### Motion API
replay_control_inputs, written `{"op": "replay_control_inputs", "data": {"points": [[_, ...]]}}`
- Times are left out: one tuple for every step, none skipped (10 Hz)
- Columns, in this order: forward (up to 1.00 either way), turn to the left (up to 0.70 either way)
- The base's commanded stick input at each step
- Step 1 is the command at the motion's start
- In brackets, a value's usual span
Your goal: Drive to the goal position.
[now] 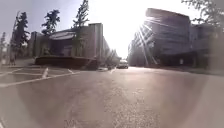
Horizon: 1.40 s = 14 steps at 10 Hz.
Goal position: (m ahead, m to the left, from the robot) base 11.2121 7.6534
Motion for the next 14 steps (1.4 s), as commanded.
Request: {"op": "replay_control_inputs", "data": {"points": [[0.7,0.0],[0.7,0.0],[0.7,0.0],[0.7,0.0],[0.7,0.0],[0.7,0.0],[0.7,0.0],[0.7,0.0],[0.7,0.0],[0.7,0.0],[0.7,0.0],[0.7,0.0],[0.7,0.0],[0.7,0.0]]}}
